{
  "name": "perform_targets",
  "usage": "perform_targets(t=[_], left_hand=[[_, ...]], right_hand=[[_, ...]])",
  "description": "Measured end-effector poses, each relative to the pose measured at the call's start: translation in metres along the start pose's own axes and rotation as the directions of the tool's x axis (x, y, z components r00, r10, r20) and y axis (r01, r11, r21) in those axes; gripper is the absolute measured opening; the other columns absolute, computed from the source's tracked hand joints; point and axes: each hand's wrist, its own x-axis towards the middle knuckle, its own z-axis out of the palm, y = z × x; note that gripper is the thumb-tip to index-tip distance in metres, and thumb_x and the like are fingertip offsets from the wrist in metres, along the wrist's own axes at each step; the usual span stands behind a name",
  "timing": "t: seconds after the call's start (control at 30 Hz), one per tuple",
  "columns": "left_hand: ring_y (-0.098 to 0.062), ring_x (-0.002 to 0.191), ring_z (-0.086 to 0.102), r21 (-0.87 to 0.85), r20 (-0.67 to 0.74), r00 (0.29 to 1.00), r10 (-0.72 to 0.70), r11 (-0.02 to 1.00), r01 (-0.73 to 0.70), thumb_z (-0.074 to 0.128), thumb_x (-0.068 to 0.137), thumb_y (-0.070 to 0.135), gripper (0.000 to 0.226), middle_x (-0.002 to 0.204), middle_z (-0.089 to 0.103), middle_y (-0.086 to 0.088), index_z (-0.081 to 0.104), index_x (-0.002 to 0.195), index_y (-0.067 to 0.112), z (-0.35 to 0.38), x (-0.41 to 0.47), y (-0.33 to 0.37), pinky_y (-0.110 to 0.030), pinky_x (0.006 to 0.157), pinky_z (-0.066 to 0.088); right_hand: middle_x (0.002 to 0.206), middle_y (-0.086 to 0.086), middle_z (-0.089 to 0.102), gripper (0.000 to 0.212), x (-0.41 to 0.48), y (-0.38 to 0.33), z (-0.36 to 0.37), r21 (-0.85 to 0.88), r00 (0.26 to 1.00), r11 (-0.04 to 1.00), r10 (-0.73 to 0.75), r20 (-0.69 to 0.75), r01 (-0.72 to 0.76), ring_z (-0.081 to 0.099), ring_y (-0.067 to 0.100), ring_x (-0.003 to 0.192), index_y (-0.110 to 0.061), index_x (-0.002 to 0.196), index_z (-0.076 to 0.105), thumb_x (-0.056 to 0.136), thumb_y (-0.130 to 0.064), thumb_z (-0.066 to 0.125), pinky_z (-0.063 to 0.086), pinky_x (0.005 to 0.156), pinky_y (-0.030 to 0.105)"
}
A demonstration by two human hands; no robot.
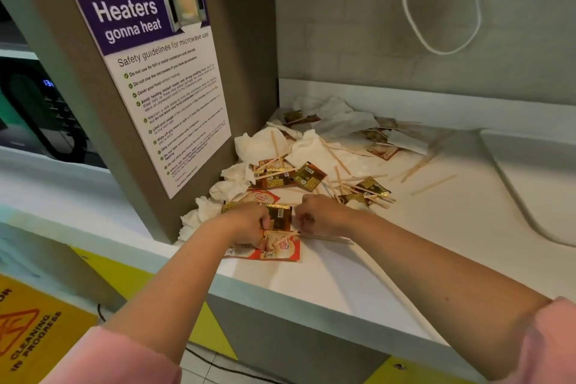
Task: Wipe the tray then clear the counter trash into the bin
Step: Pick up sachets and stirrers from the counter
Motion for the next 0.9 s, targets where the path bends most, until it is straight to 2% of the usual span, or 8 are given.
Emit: perform_targets(t=[0.1, 0.2, 0.33, 0.4, 0.5, 0.6, 0.8, 0.9], left_hand=[[-0.017, 0.101, 0.045, -0.044, -0.116, 0.993, -0.003, 0.999, -0.002, 0.077, 0.075, 0.019, 0.03, 0.111, 0.043, 0.002, 0.061, 0.1, 0.021, -0.002, 0.008, -0.003, -0.025, 0.078, 0.043], [-0.02, 0.112, 0.042, -0.069, -0.218, 0.976, -0.02, 0.998, 0.005, 0.073, 0.077, 0.015, 0.038, 0.125, 0.039, -0.001, 0.057, 0.11, 0.024, -0.008, 0.018, -0.008, -0.03, 0.088, 0.044], [-0.022, 0.124, 0.037, -0.018, -0.161, 0.987, -0.018, 1.0, 0.016, 0.071, 0.078, 0.021, 0.066, 0.136, 0.038, -0.001, 0.039, 0.135, 0.023, -0.012, 0.026, -0.013, -0.038, 0.102, 0.04], [-0.023, 0.126, 0.035, 0.002, -0.141, 0.99, -0.02, 1.0, 0.02, 0.071, 0.078, 0.024, 0.069, 0.137, 0.038, -0.002, 0.036, 0.138, 0.023, -0.014, 0.03, -0.015, -0.039, 0.104, 0.038], [-0.023, 0.127, 0.033, 0.03, -0.141, 0.99, -0.025, 0.999, 0.03, 0.073, 0.077, 0.028, 0.067, 0.135, 0.04, -0.001, 0.041, 0.136, 0.024, -0.015, 0.034, -0.019, -0.04, 0.105, 0.036], [-0.024, 0.123, 0.036, 0.008, -0.141, 0.988, -0.061, 0.998, 0.063, 0.078, 0.071, 0.033, 0.063, 0.127, 0.044, -0.001, 0.049, 0.127, 0.032, -0.016, 0.04, -0.023, -0.043, 0.101, 0.038], [-0.028, 0.124, 0.04, -0.057, -0.271, 0.952, -0.139, 0.99, 0.128, 0.064, 0.082, 0.037, 0.04, 0.126, 0.053, -0.002, 0.055, 0.121, 0.036, -0.023, 0.047, -0.025, -0.044, 0.101, 0.031], [-0.025, 0.119, 0.049, -0.141, -0.38, 0.92, -0.097, 0.989, 0.046, 0.058, 0.089, 0.025, 0.034, 0.129, 0.055, -0.004, 0.058, 0.123, 0.023, -0.032, 0.047, -0.021, -0.038, 0.1, 0.038]], right_hand=[[0.094, 0.009, 0.053, 0.018, 0.001, 0.011, -0.01, -0.038, 0.995, 0.994, 0.099, 0.01, -0.099, 0.054, 0.025, 0.093, -0.006, 0.091, 0.062, 0.093, -0.013, 0.046, 0.035, 0.071, 0.028], [0.112, 0.012, 0.059, 0.021, 0.009, 0.015, -0.014, -0.066, 0.979, 0.977, 0.2, -0.027, -0.202, 0.056, 0.026, 0.105, -0.004, 0.106, 0.062, 0.092, -0.005, 0.047, 0.04, 0.074, 0.027], [0.117, 0.007, 0.056, 0.021, 0.025, 0.0, -0.011, 0.051, 0.974, 0.984, 0.178, -0.142, -0.173, 0.054, 0.021, 0.107, -0.007, 0.109, 0.061, 0.095, -0.019, 0.051, 0.046, 0.085, 0.029], [0.114, 0.008, 0.058, 0.02, 0.032, -0.011, -0.01, 0.092, 0.982, 0.99, 0.12, -0.145, -0.107, 0.054, 0.021, 0.104, -0.008, 0.105, 0.062, 0.093, -0.021, 0.055, 0.044, 0.081, 0.026], [0.095, 0.007, 0.065, 0.021, 0.038, -0.023, -0.01, 0.145, 1.0, 0.989, -0.021, 0.005, 0.02, 0.055, 0.016, 0.083, -0.007, 0.094, 0.07, 0.085, -0.026, 0.065, 0.04, 0.066, 0.022], [0.089, -0.005, 0.059, 0.035, 0.037, -0.028, -0.008, 0.235, 0.98, 0.972, -0.036, 0.195, -0.011, 0.054, 0.012, 0.083, -0.016, 0.097, 0.067, 0.073, -0.041, 0.077, 0.043, 0.066, 0.023], [0.077, -0.015, 0.043, 0.034, 0.042, -0.029, 0.004, 0.189, 0.976, 0.982, -0.04, 0.213, -0.001, 0.044, 0.009, 0.072, -0.03, 0.081, 0.047, 0.071, -0.034, 0.08, 0.032, 0.056, 0.022], [0.097, -0.007, 0.056, 0.042, 0.041, -0.028, 0.002, 0.174, 0.97, 0.985, -0.029, 0.24, -0.014, 0.049, 0.014, 0.089, -0.022, 0.109, 0.057, 0.075, -0.034, 0.077, 0.036, 0.061, 0.02]])
